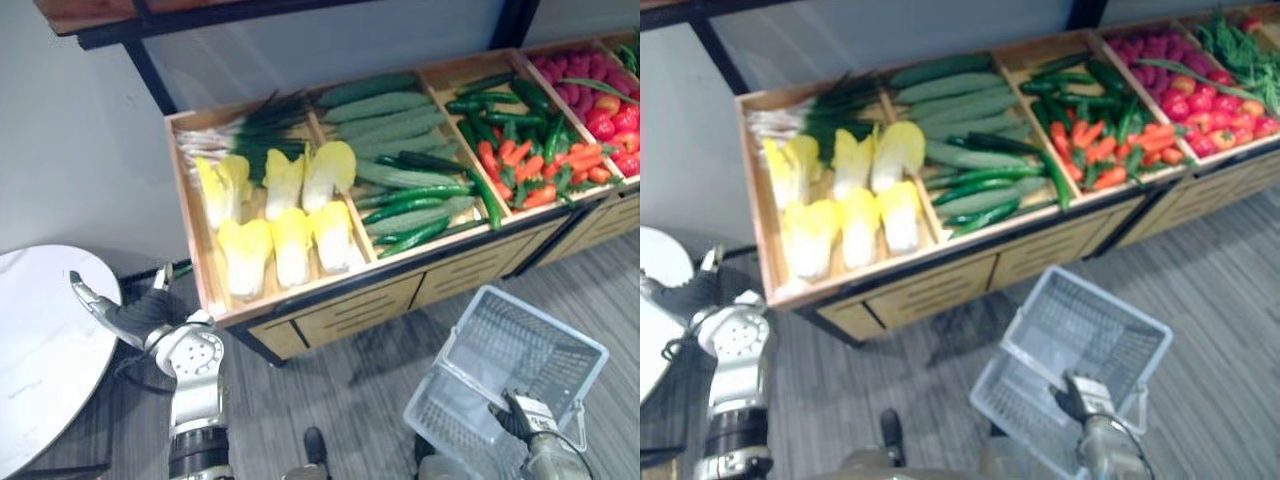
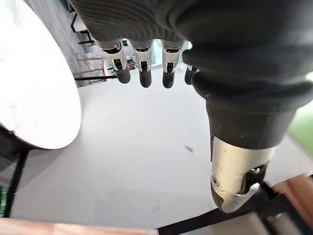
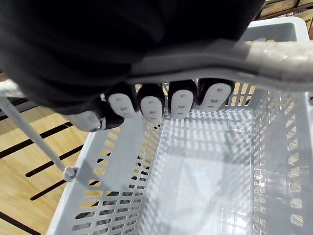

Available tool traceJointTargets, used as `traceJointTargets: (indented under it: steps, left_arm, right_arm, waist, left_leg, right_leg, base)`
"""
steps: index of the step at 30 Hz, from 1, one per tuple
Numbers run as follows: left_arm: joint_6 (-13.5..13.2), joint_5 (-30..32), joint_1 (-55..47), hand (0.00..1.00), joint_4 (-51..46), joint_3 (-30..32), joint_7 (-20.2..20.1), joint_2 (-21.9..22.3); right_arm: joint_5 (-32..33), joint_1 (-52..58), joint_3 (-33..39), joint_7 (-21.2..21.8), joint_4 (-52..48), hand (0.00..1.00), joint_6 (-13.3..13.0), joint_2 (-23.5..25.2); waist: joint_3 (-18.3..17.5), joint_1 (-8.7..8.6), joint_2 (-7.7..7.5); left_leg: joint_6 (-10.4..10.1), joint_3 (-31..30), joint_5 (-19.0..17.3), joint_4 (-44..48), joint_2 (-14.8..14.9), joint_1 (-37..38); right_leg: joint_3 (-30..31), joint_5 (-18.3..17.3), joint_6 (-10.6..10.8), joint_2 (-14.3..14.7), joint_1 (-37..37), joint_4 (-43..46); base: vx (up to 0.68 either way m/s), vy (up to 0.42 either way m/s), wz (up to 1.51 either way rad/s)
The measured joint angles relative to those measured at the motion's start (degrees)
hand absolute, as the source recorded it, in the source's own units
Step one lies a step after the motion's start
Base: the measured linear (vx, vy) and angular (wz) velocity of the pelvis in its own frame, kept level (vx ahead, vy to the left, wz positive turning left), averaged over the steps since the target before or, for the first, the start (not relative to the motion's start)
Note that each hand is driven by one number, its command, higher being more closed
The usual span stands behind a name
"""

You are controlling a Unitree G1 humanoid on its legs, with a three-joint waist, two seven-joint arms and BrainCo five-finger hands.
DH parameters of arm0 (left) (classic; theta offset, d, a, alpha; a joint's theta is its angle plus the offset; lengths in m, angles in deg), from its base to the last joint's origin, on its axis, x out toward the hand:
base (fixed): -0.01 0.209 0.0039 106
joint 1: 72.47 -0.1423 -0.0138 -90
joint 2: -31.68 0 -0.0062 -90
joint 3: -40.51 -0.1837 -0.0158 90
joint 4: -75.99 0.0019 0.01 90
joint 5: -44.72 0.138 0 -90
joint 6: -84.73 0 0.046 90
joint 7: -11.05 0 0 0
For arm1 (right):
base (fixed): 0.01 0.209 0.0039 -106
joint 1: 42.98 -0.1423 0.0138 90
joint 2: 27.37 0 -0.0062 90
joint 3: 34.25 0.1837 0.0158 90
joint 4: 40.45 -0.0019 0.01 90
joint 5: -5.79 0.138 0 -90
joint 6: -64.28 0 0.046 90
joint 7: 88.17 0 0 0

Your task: Pick vegetable in the basket

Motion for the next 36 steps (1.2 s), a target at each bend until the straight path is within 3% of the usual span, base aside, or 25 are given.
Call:
traceJointTargets:
  steps: [7, 11, 31, 36]
  left_arm:
    - [1.18, -5.18, 11.56, 0.0, 15.97, -0.02, -1.94, -6.05]
    - [1.29, -8.39, 14.56, 0.0, 21.17, 0.0, -2.14, -7.84]
    - [3.65, -1.04, 19.71, 0.0, 27.01, -1.83, -2.22, -10.34]
    - [4.11, -0.67, 20.24, 0.0, 29.12, -4.81, -4.29, -10.32]
  right_arm:
    - [0.08, -4.13, -2.07, 0.66, -4.12, 1.0, -0.81, -1.89]
    - [0.55, -5.58, -2.91, 0.45, -4.48, 1.0, -0.95, -2.13]
    - [2.32, -6.75, -5.16, -1.84, -4.46, 1.0, -2.26, -3.54]
    - [2.31, -7.64, -6.16, -1.97, -4.45, 1.0, -2.88, -3.54]
  waist:
    - [3.18, -1.51, -2.02]
    - [4.18, -2.86, -2.21]
    - [6.46, -2.68, -1.92]
    - [6.78, -2.79, -1.85]
  left_leg:
    - [0.27, 3.92, 0.55, -0.01, 0.42, -3.66]
    - [0.28, 5.08, 0.57, -0.02, 0.48, -4.9]
    - [0.15, 5.34, 0.66, -0.03, 0.7, -5.73]
    - [0.15, 5.63, 0.66, -0.02, 0.73, -5.74]
  right_leg:
    - [3.84, 3.06, -0.13, 0.63, -4.97, -1.82]
    - [5.06, 3.26, -0.24, 1.02, -6.88, -1.78]
    - [5.9, 3.5, -0.34, 1.38, -8.32, -1.56]
    - [6.3, 3.7, -0.42, 1.48, -8.48, -1.65]
  base:
    - [0.02, -0.003, -0.28]
    - [0.04, -0.015, -0.15]
    - [0.01, -0.005, -0.02]
    - [0.03, -0.007, -0.03]
